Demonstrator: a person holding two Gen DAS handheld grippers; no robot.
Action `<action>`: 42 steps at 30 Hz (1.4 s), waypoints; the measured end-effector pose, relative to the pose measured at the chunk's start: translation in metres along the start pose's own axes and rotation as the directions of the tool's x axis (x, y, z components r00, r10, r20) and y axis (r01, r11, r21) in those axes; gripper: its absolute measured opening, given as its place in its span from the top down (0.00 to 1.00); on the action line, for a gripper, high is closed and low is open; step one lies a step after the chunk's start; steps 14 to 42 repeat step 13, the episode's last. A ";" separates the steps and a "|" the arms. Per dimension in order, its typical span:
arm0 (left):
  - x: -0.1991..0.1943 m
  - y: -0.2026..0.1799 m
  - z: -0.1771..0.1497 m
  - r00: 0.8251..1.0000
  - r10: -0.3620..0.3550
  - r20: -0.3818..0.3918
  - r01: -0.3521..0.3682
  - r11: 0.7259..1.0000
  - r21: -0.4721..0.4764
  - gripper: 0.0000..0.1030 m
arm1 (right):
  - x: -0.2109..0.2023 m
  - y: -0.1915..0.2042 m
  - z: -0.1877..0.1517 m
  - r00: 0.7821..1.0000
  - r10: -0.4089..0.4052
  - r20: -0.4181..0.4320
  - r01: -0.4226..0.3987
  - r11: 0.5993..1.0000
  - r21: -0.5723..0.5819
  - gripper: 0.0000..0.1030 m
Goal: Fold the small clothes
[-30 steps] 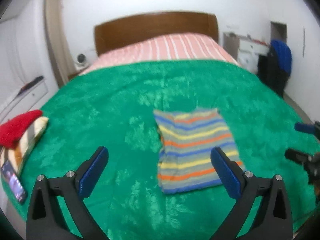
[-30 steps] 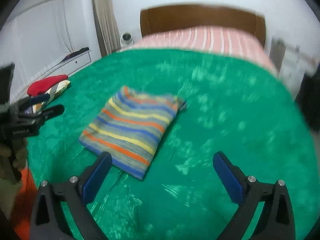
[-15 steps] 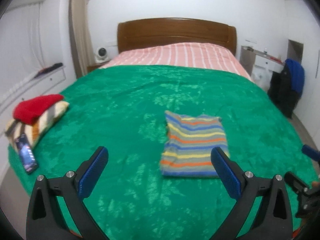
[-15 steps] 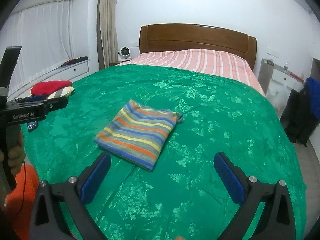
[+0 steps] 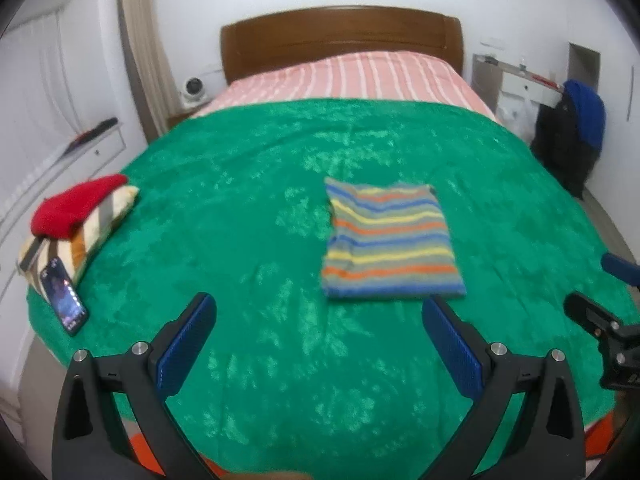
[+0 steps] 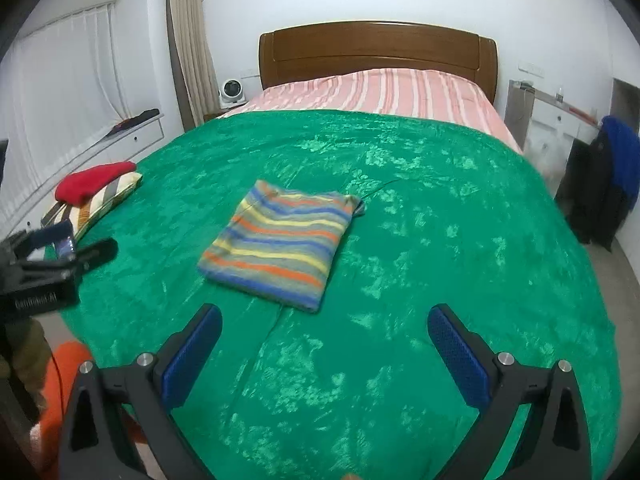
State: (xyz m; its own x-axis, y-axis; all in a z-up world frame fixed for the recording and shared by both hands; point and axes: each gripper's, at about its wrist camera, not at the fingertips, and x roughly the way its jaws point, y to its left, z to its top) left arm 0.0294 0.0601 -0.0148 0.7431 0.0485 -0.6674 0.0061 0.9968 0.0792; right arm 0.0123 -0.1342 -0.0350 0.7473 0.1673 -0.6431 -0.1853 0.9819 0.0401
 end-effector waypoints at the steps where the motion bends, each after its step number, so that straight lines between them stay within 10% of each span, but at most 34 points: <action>1: 0.000 0.000 -0.001 1.000 0.003 -0.004 -0.003 1.000 -0.002 0.00 | -0.001 0.002 -0.001 1.000 -0.009 0.000 0.009 1.000 -0.009 0.01; 42: -0.005 -0.012 -0.011 1.000 -0.005 -0.010 0.005 1.000 0.030 0.00 | -0.002 0.011 -0.003 1.000 -0.020 0.001 0.020 0.999 -0.048 0.01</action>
